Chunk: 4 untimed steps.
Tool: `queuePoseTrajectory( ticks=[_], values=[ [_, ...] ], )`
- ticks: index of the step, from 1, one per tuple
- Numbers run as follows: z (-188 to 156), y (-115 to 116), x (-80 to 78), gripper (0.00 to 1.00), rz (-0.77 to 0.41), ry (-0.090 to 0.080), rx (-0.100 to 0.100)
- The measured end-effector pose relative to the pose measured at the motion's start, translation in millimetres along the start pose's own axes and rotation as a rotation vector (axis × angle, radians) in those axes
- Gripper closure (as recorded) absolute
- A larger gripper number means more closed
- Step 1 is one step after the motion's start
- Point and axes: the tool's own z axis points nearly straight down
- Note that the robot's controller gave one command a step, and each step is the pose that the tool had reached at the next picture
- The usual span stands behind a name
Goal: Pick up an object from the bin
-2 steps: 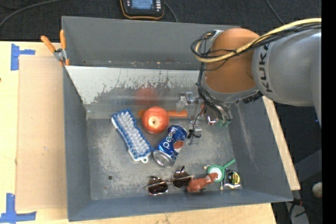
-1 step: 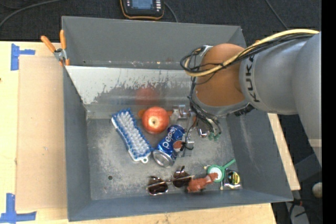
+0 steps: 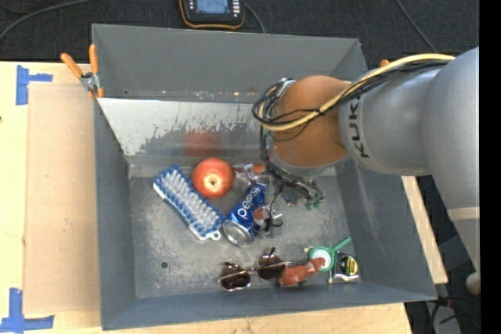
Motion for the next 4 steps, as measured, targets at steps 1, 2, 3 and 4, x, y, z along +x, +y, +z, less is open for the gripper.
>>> queuePoseTrajectory(
  ticks=[1,2,3,4],
  values=[
    [-3,-9,12.6,1.0,0.284,0.018,-0.005],
    [-3,-9,12.7,1.0,0.283,0.018,-0.005],
    [-38,-8,15.3,1.0,0.282,0.028,-0.007],
    [-85,-8,12.3,1.0,0.282,0.019,-0.005]
  ],
)
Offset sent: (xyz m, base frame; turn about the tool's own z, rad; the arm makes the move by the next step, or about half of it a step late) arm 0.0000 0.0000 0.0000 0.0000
